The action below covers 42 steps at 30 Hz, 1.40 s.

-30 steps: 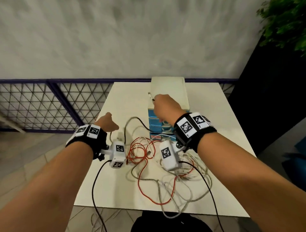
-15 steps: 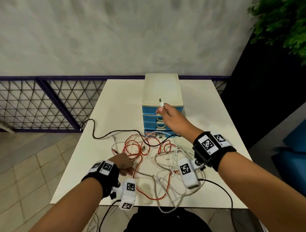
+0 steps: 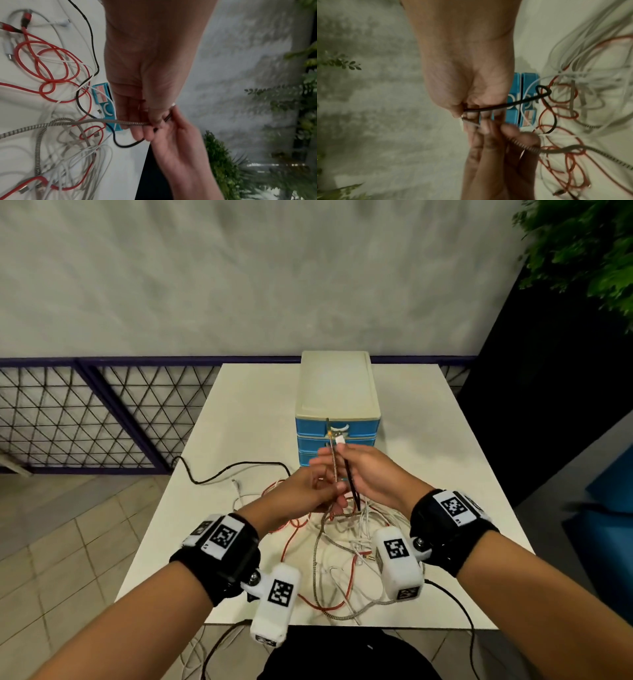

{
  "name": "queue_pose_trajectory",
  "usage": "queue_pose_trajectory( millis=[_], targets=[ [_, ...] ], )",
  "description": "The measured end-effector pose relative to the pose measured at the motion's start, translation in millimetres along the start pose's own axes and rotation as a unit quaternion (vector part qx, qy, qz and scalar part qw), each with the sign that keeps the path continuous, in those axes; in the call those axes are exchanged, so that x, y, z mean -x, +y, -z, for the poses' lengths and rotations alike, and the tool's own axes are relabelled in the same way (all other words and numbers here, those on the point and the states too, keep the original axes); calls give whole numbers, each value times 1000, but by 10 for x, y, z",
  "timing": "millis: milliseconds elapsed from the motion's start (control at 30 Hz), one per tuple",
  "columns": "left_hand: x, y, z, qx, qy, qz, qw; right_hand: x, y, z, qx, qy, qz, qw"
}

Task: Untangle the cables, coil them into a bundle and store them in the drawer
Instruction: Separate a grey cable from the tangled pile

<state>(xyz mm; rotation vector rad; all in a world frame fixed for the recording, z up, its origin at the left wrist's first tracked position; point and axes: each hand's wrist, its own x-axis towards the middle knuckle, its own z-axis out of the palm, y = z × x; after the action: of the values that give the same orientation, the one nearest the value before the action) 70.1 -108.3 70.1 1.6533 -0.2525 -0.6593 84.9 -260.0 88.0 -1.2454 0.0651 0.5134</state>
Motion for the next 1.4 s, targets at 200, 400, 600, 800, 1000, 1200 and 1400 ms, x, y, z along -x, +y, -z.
queue_pose_trajectory(
  millis=[200,400,600,800,1000,1200,1400],
  targets=[
    [15,-24,-161,-35,-8,-54,998,-45,-137,-74,-29,80,116,990],
    [91,-240,-56,-114,-112,-4,987,-22,-350,129,-3,152,177,972],
    [199,-929,82,-242,-149,98,954,36,-571,329,52,216,217,951],
    [-27,-194,-56,-92,23,-1,995,72,-145,241,450,10,81,889],
    [-116,65,-4,-39,12,-65,997,33,6,286,439,20,110,892],
    [-124,-162,-1,-130,-47,-95,986,106,-159,255,328,73,118,934],
    [-44,-720,-28,-219,-57,-27,974,125,-656,313,130,206,210,947]
  ],
)
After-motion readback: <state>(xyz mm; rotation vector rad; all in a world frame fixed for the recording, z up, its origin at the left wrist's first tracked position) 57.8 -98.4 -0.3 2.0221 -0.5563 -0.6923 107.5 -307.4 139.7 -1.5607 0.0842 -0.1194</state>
